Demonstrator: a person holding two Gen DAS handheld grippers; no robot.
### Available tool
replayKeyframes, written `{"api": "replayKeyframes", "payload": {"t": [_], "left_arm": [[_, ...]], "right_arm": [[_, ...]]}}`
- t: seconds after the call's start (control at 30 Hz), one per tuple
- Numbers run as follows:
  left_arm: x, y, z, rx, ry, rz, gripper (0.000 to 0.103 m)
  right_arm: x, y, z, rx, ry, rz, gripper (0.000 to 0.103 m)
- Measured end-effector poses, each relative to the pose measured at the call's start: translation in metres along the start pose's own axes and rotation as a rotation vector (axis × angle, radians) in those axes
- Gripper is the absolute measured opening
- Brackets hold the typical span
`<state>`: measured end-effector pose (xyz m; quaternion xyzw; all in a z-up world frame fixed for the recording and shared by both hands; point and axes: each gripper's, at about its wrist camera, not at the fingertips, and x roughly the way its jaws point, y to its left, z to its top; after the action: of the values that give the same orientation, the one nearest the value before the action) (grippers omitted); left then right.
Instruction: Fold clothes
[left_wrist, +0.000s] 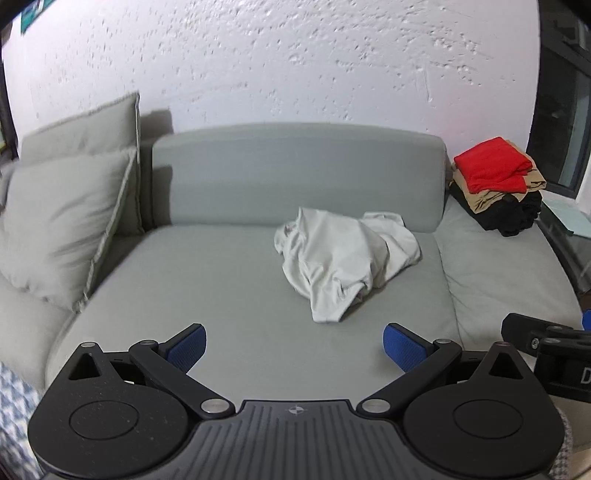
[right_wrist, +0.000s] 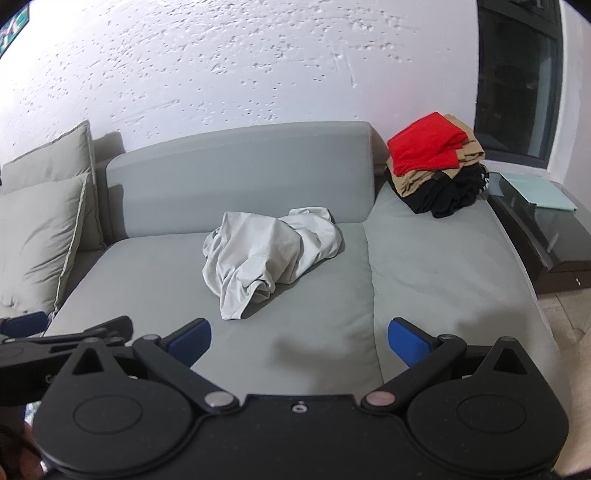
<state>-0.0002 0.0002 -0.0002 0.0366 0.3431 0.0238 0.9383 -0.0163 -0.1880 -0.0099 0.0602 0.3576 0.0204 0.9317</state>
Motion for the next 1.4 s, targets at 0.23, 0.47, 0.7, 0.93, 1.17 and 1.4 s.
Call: {"api": "replayKeyframes", "payload": {"t": [0.23, 0.47, 0.7, 0.93, 1.17, 1.4], "left_arm": [[0.000, 0.004, -0.006, -0.058, 0.059, -0.030, 0.102], [0.031, 0.005, 0.001, -0.050, 0.115, -0.021, 0.102], [0.035, 0.006, 0.000, -0.048, 0.084, 0.005, 0.102], [0.034, 0.008, 0.001, -0.051, 0.087, 0.011, 0.102], [0.032, 0.007, -0.001, -0.043, 0.085, 0.015, 0.102], [0.030, 0.006, -0.001, -0.039, 0.085, 0.015, 0.102]], "right_arm": [[0.008, 0.003, -0.002, -0.027, -0.022, -0.014, 0.103], [0.017, -0.005, 0.007, 0.007, 0.025, -0.002, 0.103], [0.019, -0.002, 0.006, 0.011, 0.029, -0.014, 0.103], [0.019, -0.002, 0.006, 0.019, 0.036, -0.010, 0.103], [0.019, -0.003, 0.005, 0.029, 0.037, 0.002, 0.103], [0.019, -0.006, 0.004, 0.041, 0.037, 0.005, 0.103]]}}
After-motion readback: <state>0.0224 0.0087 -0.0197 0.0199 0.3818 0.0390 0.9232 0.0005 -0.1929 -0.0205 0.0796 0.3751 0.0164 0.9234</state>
